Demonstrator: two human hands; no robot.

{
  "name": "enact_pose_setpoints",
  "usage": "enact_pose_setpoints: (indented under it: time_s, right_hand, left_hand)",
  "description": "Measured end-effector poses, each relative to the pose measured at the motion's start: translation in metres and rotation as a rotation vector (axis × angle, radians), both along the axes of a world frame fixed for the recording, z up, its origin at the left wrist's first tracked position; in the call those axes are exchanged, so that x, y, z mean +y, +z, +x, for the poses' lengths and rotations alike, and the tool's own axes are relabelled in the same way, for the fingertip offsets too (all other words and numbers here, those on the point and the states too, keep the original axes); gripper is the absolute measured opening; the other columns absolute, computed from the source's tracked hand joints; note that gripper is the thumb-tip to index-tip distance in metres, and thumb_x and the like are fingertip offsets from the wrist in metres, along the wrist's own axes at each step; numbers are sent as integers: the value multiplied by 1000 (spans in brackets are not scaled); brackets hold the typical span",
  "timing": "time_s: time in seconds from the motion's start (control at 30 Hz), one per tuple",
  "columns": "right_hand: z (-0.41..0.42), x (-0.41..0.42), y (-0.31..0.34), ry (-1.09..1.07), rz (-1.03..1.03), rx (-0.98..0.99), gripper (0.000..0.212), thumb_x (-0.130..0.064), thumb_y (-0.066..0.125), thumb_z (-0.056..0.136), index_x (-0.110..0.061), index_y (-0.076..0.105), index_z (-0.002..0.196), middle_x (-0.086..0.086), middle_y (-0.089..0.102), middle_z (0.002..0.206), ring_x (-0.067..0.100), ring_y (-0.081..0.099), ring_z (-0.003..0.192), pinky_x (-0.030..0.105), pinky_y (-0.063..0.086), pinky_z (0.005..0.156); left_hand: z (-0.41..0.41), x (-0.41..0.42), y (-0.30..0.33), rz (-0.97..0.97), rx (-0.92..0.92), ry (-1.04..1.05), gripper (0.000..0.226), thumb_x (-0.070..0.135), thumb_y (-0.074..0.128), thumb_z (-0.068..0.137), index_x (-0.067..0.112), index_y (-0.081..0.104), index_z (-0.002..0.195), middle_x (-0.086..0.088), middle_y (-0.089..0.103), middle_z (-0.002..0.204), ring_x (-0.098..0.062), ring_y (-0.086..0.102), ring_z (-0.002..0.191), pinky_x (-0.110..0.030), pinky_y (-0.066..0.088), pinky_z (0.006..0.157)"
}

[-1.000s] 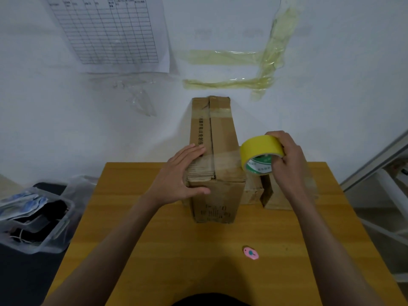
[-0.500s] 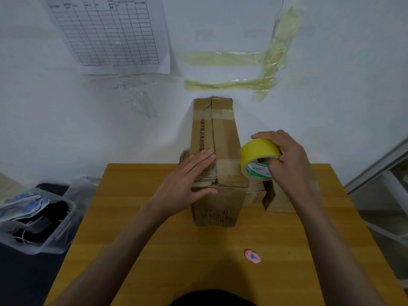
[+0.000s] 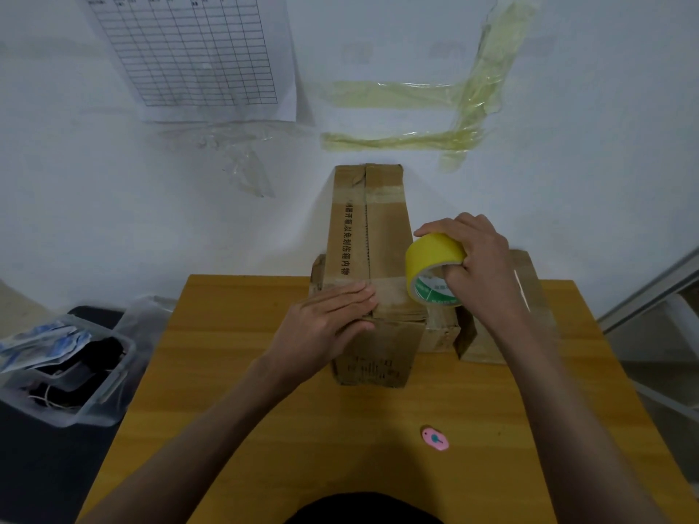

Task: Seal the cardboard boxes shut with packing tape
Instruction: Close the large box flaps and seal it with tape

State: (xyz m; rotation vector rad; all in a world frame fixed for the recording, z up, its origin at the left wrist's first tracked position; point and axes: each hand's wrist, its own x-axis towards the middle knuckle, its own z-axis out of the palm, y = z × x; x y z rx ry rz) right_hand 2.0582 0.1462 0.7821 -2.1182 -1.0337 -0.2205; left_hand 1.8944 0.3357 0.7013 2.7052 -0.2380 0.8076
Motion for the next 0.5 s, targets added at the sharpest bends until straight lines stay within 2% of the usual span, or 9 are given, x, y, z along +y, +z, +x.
enact_pose_setpoints:
  time_s: [0.13,0.23,0.3,0.37,0.43,0.5]
  right_hand:
    - [2,-1,-3,-6,25,20,59,-3,44,63,-27,71,109,-2,57,90,13,41,90,13,27,68]
    - [4,-1,-5,-11,36,31,58,-3,45,64,-28,71,110,-1,61,93,14,43,91,14,28,68]
    - [5,0,-7,-5,40,27,57,-3,45,65,-29,71,109,-1,62,94,15,44,91,13,27,68]
    - [5,1,-8,-4,54,33,56,-4,45,65,-29,71,109,-3,61,94,14,44,91,15,29,69]
    - [5,-1,-9,-6,67,39,56,-4,45,66,-29,71,109,-2,62,96,14,44,92,18,31,70]
    - [4,-3,-12,0,75,40,56,-3,45,66,-28,70,109,0,64,98,15,46,93,21,34,70]
  left_hand:
    - [-2,-5,7,-78,21,25,35,33,72,90,16,74,121,2,71,126,-7,63,122,-34,55,101]
    - [-1,-17,19,55,182,145,50,44,51,100,17,58,141,0,57,146,-13,50,137,-36,43,112]
    - [0,-26,23,139,246,202,57,46,38,103,13,50,147,-6,50,152,-19,45,142,-37,35,115]
    - [0,-30,27,118,233,207,51,41,47,100,11,59,139,-7,59,143,-21,54,134,-36,39,110]
    - [-3,-31,28,81,154,187,39,33,62,92,11,72,123,-5,72,124,-18,67,118,-34,51,99]
    - [-6,-33,25,37,96,182,26,26,75,85,13,78,108,-2,77,110,-15,72,105,-36,61,87]
